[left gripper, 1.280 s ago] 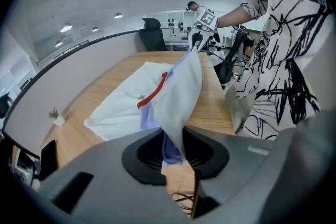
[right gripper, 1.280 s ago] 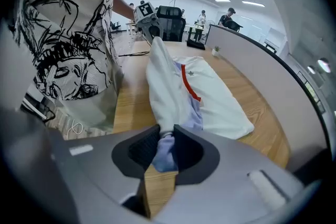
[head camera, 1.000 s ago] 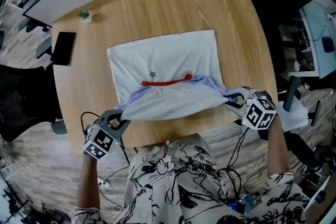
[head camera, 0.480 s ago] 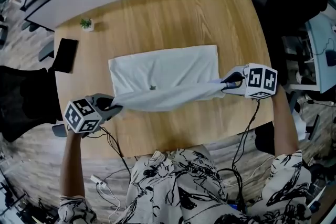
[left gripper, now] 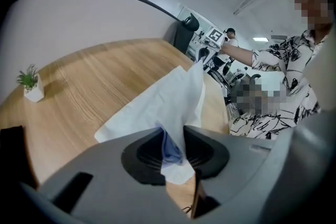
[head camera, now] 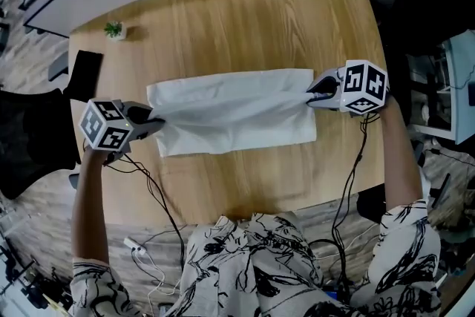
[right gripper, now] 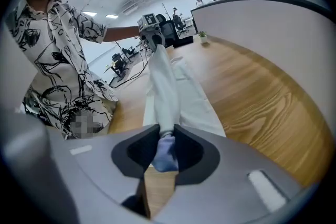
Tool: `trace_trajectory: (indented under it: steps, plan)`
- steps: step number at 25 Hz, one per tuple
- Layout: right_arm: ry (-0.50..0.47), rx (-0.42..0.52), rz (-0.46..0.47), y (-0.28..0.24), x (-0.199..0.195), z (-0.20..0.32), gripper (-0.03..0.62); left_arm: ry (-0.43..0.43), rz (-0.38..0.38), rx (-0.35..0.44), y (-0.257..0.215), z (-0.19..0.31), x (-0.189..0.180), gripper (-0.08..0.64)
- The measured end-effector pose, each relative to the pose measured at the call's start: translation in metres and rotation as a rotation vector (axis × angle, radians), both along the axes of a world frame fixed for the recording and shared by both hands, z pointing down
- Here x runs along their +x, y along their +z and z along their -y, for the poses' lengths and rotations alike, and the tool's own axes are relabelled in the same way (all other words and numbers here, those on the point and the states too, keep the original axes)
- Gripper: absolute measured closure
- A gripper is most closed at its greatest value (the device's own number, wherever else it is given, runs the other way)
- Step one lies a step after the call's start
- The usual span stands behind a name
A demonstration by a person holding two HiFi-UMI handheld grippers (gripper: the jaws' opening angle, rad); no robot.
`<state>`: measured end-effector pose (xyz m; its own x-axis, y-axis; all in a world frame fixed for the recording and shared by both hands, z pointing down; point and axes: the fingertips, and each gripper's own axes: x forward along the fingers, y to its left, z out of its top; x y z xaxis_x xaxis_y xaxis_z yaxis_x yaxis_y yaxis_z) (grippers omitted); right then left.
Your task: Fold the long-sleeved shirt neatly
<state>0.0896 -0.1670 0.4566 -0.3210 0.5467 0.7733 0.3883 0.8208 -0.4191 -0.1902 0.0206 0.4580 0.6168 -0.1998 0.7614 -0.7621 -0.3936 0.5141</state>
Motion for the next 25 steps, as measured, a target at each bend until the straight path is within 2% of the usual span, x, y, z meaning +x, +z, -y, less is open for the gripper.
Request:
trace_trajectory:
  steps: [6, 11, 19, 25]
  plan:
    - [0.039, 0.065, -0.002, 0.029, -0.019, 0.028, 0.500, -0.046, 0.070, 0.047, 0.026, 0.030, -0.019, 0.464]
    - [0.069, 0.081, -0.019, 0.049, -0.030, 0.041, 0.500, -0.054, 0.110, 0.044, 0.048, 0.041, -0.031, 0.460]
    - [0.145, 0.104, -0.029, 0.069, -0.028, 0.054, 0.500, -0.121, 0.087, 0.035, 0.066, 0.053, -0.045, 0.453]
    - [0.229, 0.161, -0.026, 0.081, -0.035, 0.069, 0.480, -0.215, 0.133, 0.087, 0.076, 0.069, -0.065, 0.385]
